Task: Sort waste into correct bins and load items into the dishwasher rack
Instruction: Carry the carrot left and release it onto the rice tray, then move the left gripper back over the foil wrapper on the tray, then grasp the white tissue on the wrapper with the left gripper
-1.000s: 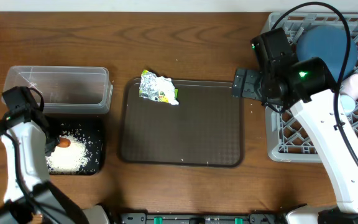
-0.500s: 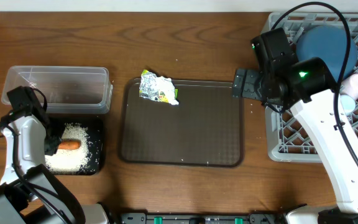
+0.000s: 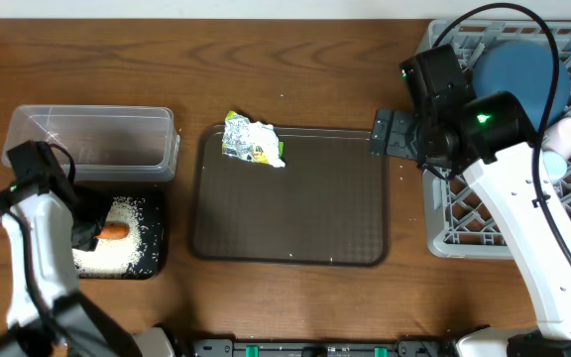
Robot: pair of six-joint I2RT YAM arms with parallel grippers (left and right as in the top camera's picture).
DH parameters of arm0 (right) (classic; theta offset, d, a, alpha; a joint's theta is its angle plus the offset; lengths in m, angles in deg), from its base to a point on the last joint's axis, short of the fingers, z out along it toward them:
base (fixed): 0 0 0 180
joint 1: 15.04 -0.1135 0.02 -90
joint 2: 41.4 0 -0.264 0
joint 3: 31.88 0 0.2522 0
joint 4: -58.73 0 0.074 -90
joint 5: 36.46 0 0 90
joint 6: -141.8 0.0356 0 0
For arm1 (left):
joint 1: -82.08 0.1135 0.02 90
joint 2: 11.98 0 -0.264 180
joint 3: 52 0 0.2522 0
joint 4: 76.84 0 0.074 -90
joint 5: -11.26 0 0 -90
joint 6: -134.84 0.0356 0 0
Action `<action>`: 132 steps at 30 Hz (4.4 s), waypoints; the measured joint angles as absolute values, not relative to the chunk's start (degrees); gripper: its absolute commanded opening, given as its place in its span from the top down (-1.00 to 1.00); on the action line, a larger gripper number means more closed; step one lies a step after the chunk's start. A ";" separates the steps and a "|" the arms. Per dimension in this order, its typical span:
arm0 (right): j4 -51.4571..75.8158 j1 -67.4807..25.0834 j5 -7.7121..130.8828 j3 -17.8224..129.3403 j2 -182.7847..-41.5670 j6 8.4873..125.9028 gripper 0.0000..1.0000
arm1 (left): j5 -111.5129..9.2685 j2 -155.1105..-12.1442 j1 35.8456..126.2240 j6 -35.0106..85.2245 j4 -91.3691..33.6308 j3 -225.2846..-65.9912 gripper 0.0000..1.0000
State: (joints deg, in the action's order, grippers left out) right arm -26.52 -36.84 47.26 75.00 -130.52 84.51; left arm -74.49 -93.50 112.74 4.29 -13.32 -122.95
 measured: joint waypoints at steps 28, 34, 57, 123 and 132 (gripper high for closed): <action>-26.58 -36.84 47.26 75.00 -130.52 84.51 -0.99 | -69.35 -74.13 93.57 9.95 1.74 -120.98 -0.98; -26.58 -36.84 47.26 75.00 -130.52 84.51 -0.99 | -71.62 -76.45 93.66 9.27 2.18 -120.94 -0.96; -26.61 -36.84 47.26 75.00 -130.52 84.51 -0.98 | -54.58 -82.98 74.18 15.19 -11.24 -122.34 -0.96; -26.56 -36.84 47.28 74.87 -130.57 84.53 -0.98 | -84.30 -133.32 59.39 15.28 -20.92 -157.62 -0.61; -26.56 -36.84 47.28 74.87 -130.57 84.53 -0.98 | -84.28 -133.32 59.39 14.65 -21.38 -156.22 -0.47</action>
